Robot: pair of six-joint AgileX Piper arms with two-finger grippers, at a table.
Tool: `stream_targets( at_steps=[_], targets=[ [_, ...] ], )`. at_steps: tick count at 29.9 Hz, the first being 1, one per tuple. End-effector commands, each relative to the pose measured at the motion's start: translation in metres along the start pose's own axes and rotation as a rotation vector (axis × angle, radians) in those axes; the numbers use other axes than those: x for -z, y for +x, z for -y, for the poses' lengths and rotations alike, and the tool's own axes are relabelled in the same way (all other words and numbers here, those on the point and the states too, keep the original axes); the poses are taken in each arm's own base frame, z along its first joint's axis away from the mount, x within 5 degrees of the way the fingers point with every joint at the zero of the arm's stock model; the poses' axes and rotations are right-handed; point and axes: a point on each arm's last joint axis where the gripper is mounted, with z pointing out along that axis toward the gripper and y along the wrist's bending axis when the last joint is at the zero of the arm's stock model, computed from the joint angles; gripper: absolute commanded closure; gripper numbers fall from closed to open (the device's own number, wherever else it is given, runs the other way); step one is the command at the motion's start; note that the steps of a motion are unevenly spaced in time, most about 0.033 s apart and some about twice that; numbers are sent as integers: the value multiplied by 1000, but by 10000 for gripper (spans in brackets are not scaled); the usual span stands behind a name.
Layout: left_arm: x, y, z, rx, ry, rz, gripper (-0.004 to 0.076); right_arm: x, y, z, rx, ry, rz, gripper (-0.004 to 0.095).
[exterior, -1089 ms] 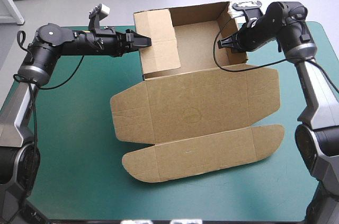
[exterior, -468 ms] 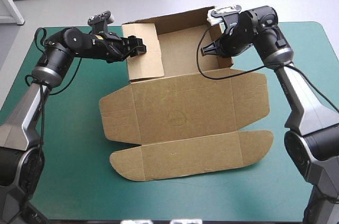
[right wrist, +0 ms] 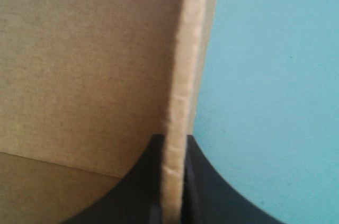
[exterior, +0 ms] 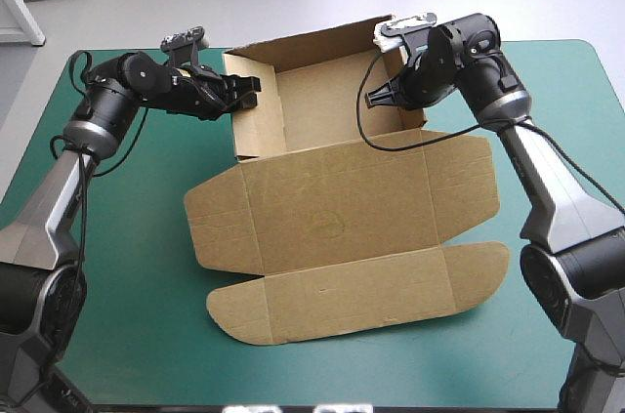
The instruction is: Fold the box
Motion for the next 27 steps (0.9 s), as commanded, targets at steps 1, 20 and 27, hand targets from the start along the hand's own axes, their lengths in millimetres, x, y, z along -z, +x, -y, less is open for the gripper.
stream_targets(
  at_steps=[1,20,27],
  targets=[
    [17,-8,22,46,122,68,617,39,-6,-15,17,-111,114,911],
    [6,2,49,-83,59,97,732,20,-2,-29,4,-49,48,911],
    [12,6,40,-153,-81,4,732,1,2,-57,-3,-93,-1,911]
  ],
)
